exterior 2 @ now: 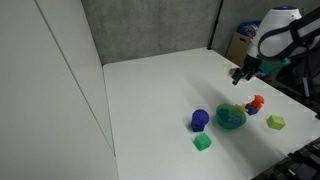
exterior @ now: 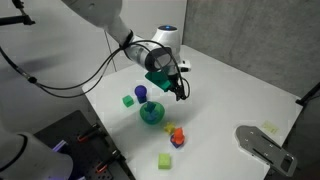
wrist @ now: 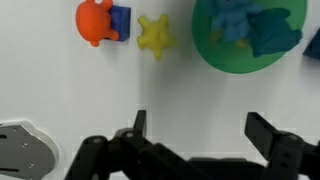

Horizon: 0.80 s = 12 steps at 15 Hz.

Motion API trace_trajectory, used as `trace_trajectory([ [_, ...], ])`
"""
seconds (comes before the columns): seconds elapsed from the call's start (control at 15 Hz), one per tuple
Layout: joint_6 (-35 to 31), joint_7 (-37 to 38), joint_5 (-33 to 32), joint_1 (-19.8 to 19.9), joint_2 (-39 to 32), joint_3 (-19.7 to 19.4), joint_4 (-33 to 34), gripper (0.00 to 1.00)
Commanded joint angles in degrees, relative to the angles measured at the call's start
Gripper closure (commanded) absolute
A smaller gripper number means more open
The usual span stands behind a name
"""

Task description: Remove the yellow toy from the green bowl and put it on the table

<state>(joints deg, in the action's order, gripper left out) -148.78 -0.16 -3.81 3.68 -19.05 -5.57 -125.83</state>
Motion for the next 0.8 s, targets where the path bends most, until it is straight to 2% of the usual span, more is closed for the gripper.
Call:
trace_trajectory([
  [0.0, 8.3, -4.37, 5.3, 1.22, 6.16, 3.4, -0.29, 0.0],
  [0.2, 15.64, -4.85, 7.18, 0.35, 10.7, 3.95, 0.12, 0.0],
  [0.73, 36.26, -2.02, 4.61, -1.31, 24.64, 3.95, 1.6, 0.0],
])
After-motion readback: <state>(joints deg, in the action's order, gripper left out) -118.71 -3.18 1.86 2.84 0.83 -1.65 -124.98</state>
